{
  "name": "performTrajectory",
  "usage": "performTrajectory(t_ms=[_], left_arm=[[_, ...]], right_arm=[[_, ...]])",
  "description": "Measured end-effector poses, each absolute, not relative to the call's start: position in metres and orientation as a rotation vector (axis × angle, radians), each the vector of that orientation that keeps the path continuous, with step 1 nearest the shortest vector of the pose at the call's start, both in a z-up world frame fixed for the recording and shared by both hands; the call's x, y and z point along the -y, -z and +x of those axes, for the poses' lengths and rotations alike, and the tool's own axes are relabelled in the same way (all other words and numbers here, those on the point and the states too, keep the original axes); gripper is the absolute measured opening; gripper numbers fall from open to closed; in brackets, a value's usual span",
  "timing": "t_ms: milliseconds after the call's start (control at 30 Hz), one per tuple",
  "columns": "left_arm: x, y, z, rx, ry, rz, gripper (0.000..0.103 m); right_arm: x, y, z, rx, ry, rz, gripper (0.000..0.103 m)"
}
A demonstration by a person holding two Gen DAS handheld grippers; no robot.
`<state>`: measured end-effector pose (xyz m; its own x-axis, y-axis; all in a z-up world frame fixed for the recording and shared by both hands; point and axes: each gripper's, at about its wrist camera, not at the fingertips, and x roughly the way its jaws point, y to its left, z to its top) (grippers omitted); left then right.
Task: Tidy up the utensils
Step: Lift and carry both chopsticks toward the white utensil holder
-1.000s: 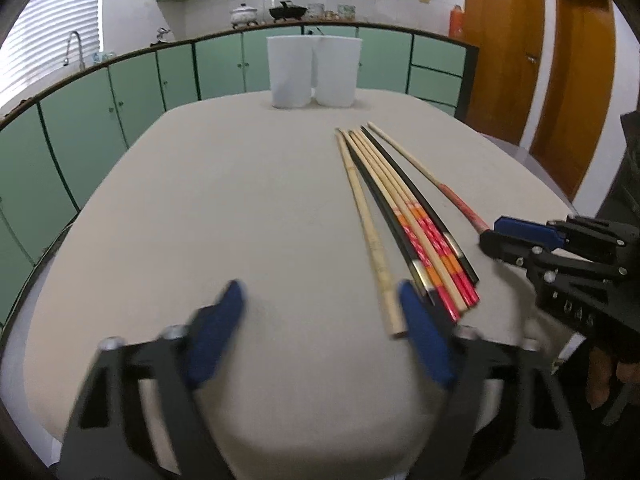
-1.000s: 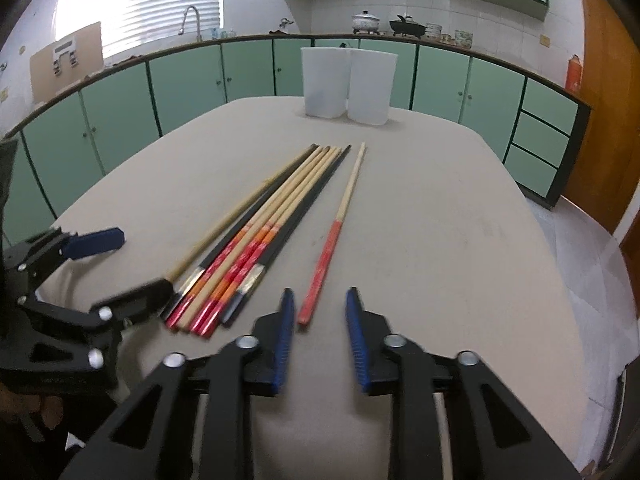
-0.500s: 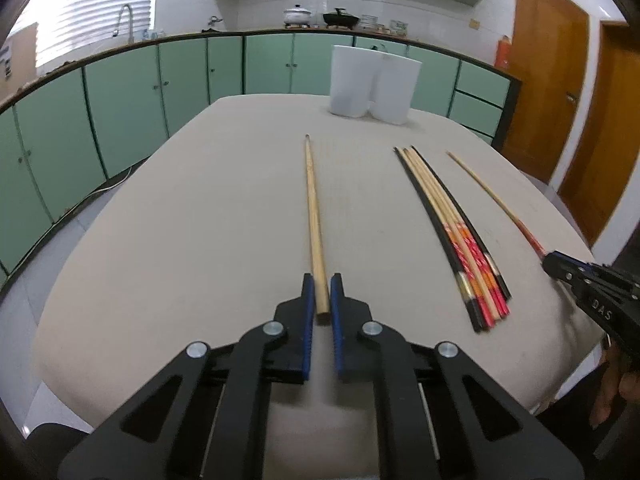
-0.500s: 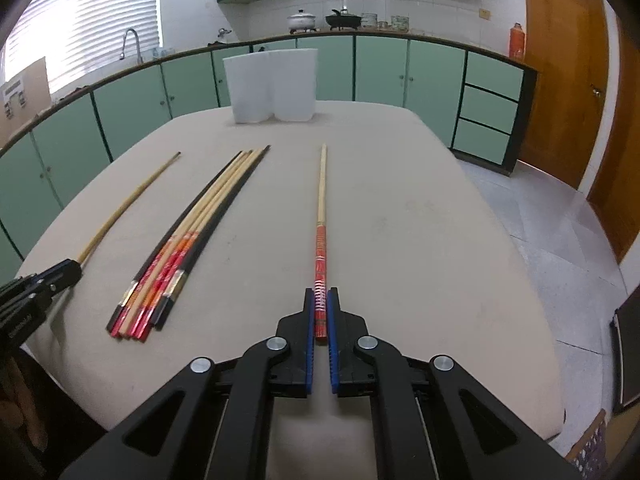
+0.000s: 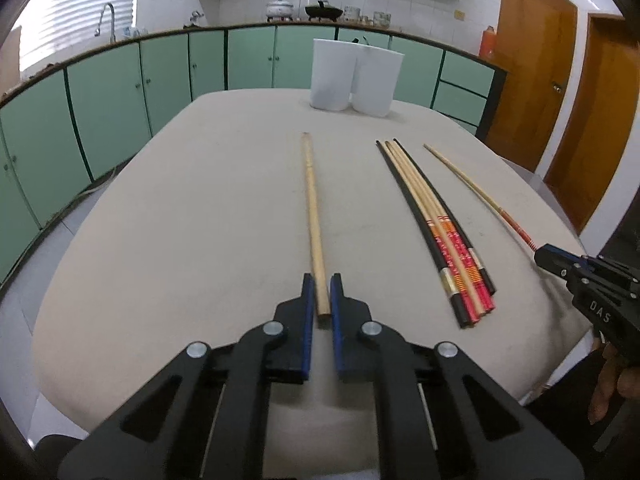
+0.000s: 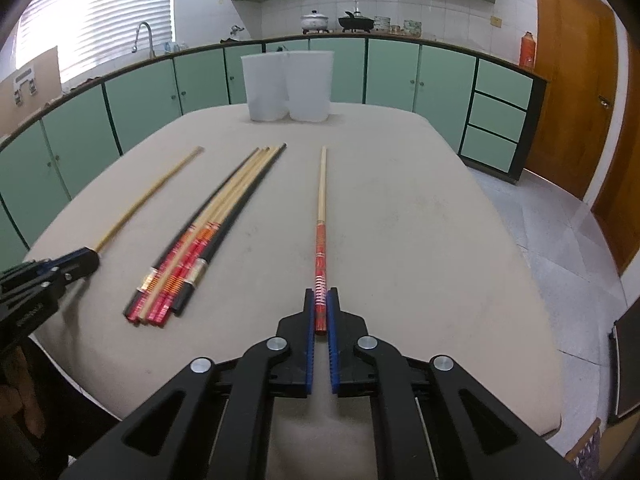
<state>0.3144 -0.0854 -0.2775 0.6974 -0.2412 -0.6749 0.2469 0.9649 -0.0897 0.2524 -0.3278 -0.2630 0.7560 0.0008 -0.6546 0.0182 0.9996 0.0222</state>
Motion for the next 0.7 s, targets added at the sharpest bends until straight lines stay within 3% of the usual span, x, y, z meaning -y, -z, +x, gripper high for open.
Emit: performTrajectory(t_ms=[367,700], left_arm=[[0.067,0.163,0.32,-0.643,0.323,-0.032,0.006],[0.081,0.097,0.378,-0.657,0.409,0.027,0.006]], right_arm=[[0.334,0.156,0.255,-0.635,-0.063,0.04,0.006],[0.323,0.075,0.333,-0.71,-0.159,-0.096,0.006]])
